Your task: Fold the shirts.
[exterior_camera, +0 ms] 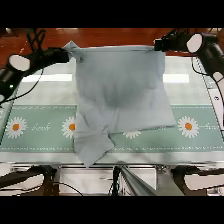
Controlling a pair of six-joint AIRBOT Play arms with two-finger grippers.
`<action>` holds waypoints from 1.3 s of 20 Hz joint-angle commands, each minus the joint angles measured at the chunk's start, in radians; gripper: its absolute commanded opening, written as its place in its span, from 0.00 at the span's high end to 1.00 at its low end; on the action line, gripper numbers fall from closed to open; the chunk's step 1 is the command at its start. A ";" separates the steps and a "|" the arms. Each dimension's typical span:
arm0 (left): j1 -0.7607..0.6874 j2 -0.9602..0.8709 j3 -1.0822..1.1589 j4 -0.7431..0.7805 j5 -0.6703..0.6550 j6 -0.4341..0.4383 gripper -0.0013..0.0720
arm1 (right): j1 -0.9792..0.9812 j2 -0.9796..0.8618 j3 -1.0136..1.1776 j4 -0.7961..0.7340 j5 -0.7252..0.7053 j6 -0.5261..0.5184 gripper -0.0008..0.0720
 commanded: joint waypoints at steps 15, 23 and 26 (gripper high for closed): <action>0.479 0.129 -0.129 0.068 -1.051 -0.147 0.18 | -0.298 0.128 -0.008 -0.182 0.766 -0.027 0.31; 0.422 0.108 -0.488 -0.172 -1.061 0.028 0.14 | -0.536 0.128 -0.266 0.317 0.877 -0.208 0.18; 0.315 0.083 -0.490 -0.098 -1.006 -0.045 0.14 | -0.535 0.128 -0.288 0.314 0.874 -0.217 0.18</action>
